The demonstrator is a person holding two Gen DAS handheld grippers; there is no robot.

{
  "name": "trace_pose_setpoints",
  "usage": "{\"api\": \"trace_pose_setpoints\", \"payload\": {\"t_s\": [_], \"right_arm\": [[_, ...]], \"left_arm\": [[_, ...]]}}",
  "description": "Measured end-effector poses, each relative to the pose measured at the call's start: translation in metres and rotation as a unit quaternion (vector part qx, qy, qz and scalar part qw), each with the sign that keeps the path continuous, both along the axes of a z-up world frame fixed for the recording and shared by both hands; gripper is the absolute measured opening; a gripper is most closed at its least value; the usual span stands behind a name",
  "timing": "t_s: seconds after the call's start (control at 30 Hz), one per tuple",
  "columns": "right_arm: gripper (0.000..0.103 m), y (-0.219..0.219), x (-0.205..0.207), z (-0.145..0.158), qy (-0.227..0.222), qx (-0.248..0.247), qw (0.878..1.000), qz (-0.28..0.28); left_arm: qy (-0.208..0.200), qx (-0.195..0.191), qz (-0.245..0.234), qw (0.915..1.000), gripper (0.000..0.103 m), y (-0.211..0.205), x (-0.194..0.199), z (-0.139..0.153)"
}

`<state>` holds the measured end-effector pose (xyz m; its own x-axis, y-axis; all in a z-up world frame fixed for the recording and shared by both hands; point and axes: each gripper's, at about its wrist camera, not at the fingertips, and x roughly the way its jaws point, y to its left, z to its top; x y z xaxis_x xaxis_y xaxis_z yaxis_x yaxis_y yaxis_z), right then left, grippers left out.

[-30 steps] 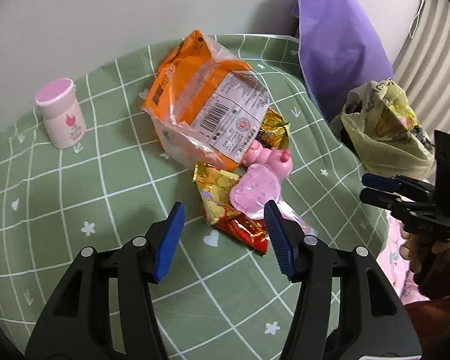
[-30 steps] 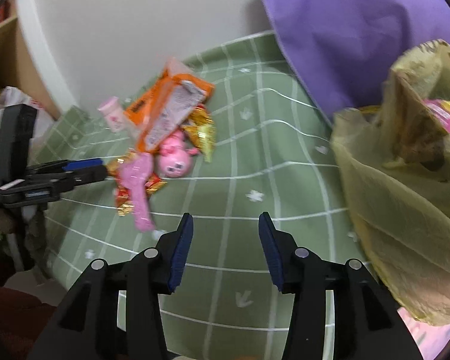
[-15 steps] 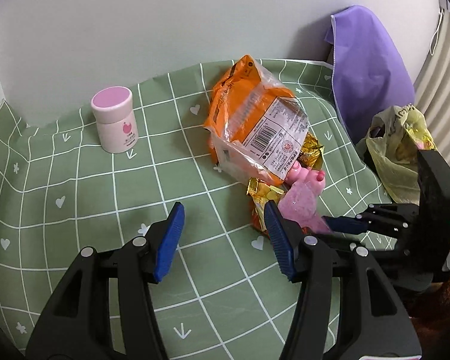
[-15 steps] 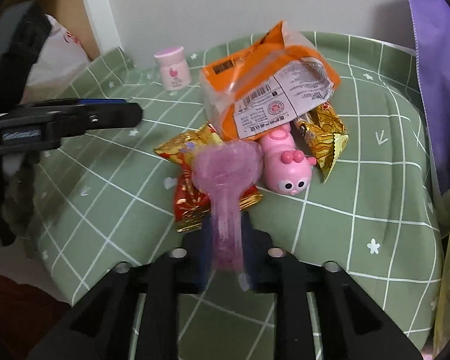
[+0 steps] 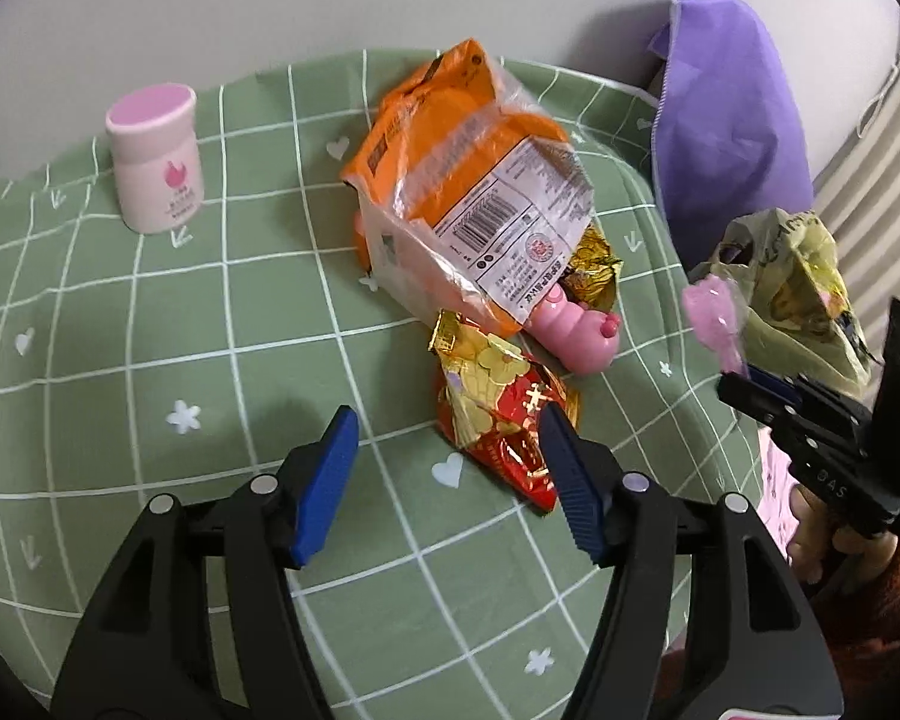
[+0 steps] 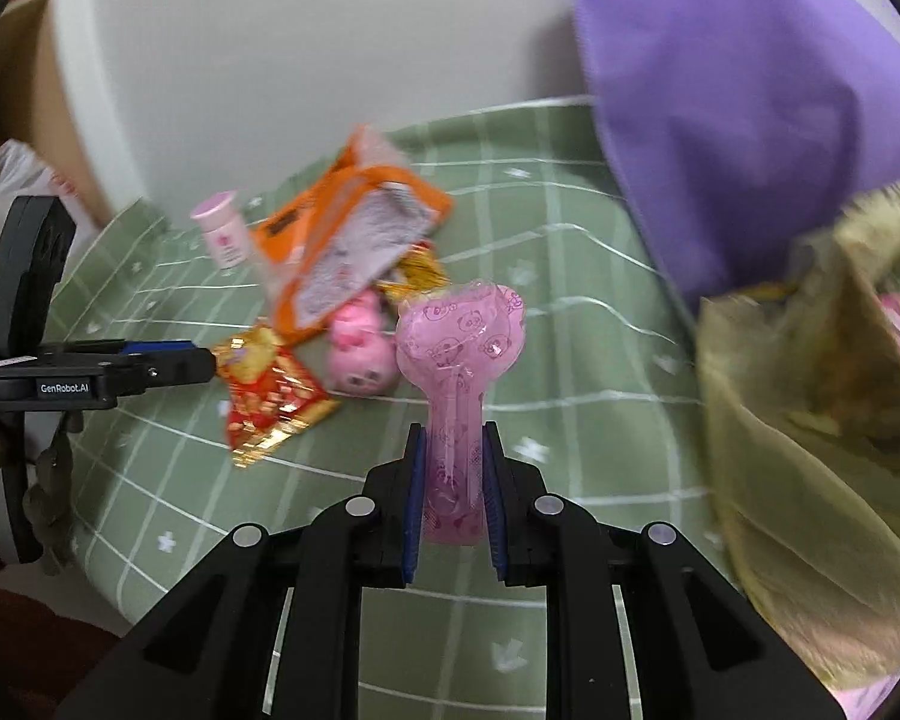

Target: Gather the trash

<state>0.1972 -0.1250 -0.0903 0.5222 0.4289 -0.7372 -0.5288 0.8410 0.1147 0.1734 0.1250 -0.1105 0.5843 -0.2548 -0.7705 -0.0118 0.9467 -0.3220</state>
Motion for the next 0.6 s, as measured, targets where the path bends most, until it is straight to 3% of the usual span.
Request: {"api": "trace_pose_setpoints", "payload": {"t_s": [0.13,0.23,0.27,0.37,0.6], "right_arm": [[0.018,-0.015,0.000,-0.004,0.003,-0.001,1.000,-0.023],[0.018,-0.023,-0.002,-0.006,0.006,-0.001,0.999,-0.033],[0.018,-0.025,-0.002,-0.006,0.006,-0.001,0.999,-0.034],[0.018,-0.029,-0.005,-0.006,0.007,-0.002,0.999,-0.041],[0.018,-0.036,-0.004,0.002,-0.003,-0.002,0.999,-0.051]], "left_arm": [[0.016,-0.009,0.007,0.9998,0.058,-0.009,0.011,-0.007],[0.034,-0.018,0.007,0.9992,0.044,-0.015,0.018,-0.013],[0.038,-0.019,0.005,0.9991,0.034,-0.016,0.020,-0.014],[0.034,-0.024,-0.014,0.9991,0.033,-0.024,0.019,-0.012],[-0.022,0.001,-0.069,0.9974,0.032,-0.047,0.009,0.016]]}}
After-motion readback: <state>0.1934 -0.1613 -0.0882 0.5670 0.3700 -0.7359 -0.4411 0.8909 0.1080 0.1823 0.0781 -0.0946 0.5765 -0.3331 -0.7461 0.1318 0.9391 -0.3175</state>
